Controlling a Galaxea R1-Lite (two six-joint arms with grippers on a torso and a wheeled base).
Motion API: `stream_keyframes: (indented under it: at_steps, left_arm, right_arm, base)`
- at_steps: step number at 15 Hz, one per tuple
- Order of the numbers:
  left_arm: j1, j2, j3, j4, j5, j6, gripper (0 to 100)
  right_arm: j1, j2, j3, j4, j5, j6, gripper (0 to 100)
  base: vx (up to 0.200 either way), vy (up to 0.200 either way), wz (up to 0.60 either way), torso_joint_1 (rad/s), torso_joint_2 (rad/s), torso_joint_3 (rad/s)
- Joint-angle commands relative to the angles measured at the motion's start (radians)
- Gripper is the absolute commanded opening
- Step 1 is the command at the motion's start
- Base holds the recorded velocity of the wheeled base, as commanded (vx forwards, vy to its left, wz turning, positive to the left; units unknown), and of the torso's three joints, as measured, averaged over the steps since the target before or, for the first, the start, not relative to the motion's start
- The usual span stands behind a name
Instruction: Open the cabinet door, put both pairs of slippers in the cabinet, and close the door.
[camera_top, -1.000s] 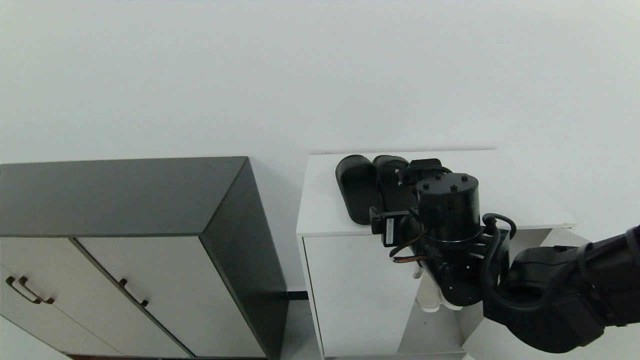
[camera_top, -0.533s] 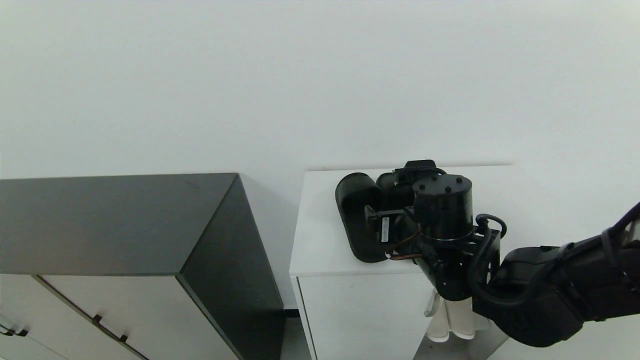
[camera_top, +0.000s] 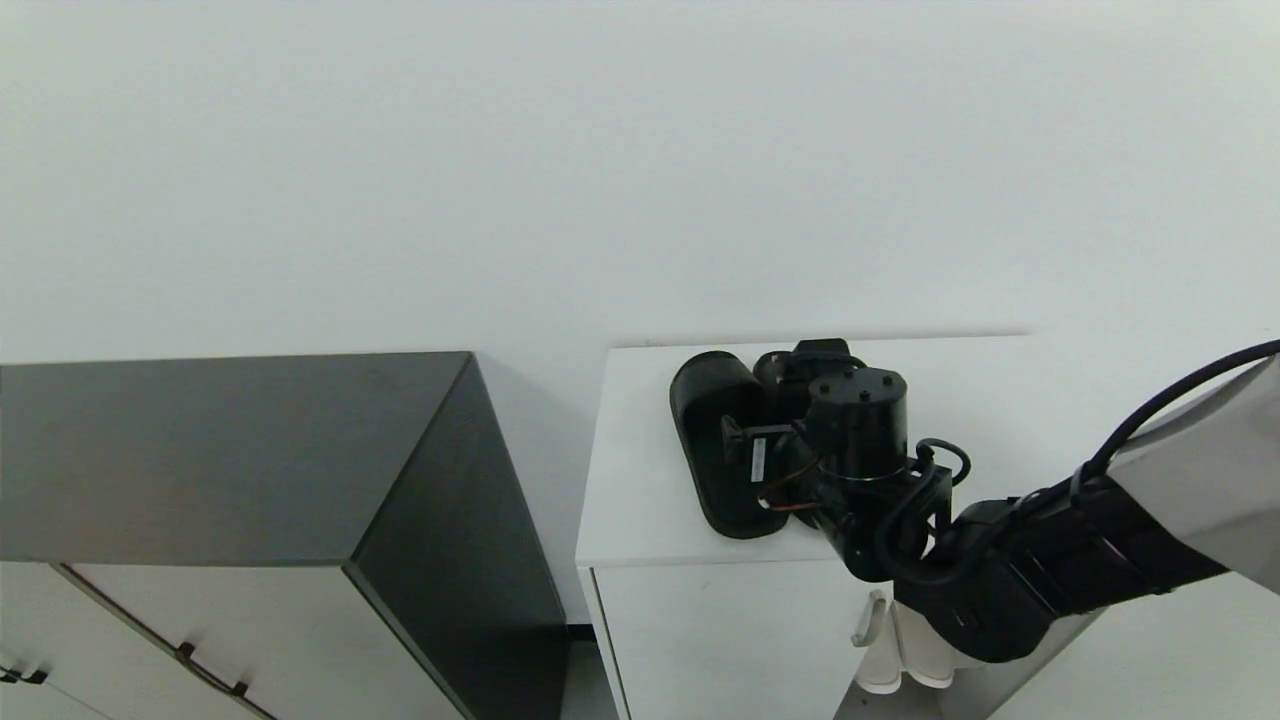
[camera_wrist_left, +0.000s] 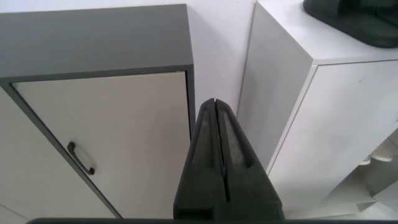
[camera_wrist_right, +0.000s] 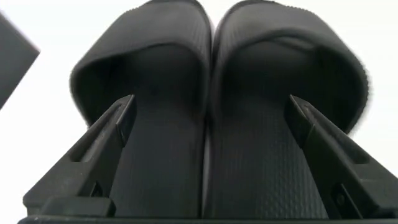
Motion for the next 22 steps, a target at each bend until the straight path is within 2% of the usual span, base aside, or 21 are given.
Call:
stream_keyframes:
  at_steps: [1, 6, 9, 10, 17, 19, 22]
  left_arm:
    - [0.0, 0.001, 0.0, 0.0, 0.0, 0.0, 0]
    - [0.0, 0.0, 0.0, 0.0, 0.0, -0.003, 0]
    - [0.0, 0.0, 0.0, 0.0, 0.0, -0.005, 0]
    - [0.0, 0.0, 0.0, 0.0, 0.0, -0.005, 0]
    - [0.0, 0.0, 0.0, 0.0, 0.0, -0.005, 0]
    - [0.0, 0.0, 0.0, 0.0, 0.0, -0.005, 0]
    - [0.0, 0.0, 0.0, 0.0, 0.0, -0.005, 0]
  right_arm:
    - [-0.024, 0.063, -0.054, 0.0, 0.007, 0.0, 100]
    - [-0.067, 0.138, -0.171, 0.005, 0.008, -0.074, 100]
    - [-0.075, 0.16, -0.237, 0.052, 0.008, -0.092, 100]
    - [-0.079, 0.166, -0.255, 0.063, 0.008, -0.092, 0]
    - [-0.082, 0.146, -0.272, 0.064, 0.007, -0.091, 0]
    - [-0.07, 0.079, -0.218, 0.064, 0.005, -0.091, 0]
    - [-0.019, -0.078, -0.051, 0.063, 0.013, -0.088, 0]
  base:
    - [0.0, 0.0, 0.0, 0.0, 0.0, 0.0]
    - [0.0, 0.0, 0.0, 0.0, 0.0, 0.0]
    - [0.0, 0.0, 0.0, 0.0, 0.0, 0.0]
    - [0.0, 0.0, 0.0, 0.0, 0.0, 0.0]
    - [0.0, 0.0, 0.0, 0.0, 0.0, 0.0]
    - [0.0, 0.0, 0.0, 0.0, 0.0, 0.0]
    - [0.0, 0.0, 0.0, 0.0, 0.0, 0.0]
